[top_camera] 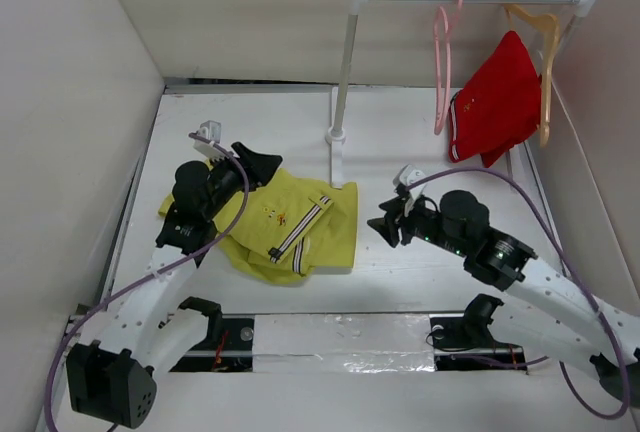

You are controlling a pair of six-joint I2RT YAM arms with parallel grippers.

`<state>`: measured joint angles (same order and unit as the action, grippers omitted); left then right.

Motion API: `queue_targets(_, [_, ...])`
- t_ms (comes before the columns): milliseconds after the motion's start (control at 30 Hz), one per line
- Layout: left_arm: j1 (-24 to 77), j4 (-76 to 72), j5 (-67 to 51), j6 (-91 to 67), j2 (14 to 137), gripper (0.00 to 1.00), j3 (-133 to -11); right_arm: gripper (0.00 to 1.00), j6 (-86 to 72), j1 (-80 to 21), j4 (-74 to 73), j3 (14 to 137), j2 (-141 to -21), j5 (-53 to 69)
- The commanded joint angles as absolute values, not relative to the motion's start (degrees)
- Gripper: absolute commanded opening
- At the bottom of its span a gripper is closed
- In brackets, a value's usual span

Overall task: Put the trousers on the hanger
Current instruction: Flatten out the trousers at the center of the board.

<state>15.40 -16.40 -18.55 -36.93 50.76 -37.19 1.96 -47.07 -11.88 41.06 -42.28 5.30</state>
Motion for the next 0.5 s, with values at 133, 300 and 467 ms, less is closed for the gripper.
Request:
queue_targets(133, [15.6, -9.9, -10.3, -34.7, 37.7, 0.36, -34.5, 0.0, 4.9, -55.3, -6.9, 45.6, -49.7, 0.5])
queue_targets(300, [15.6, -0.9, -0.8, -36.4, 28.6, 0.06, -33.0, 0.0, 5.8, -59.1, -2.3, 46.0, -55.3, 0.3])
queue_targets(467, [15.6, 7.5, 6.5, -37.8, 25.4, 0.0, -33.7, 0.41, 8.3, -63.7, 1.2, 48.6, -64.5, 0.3])
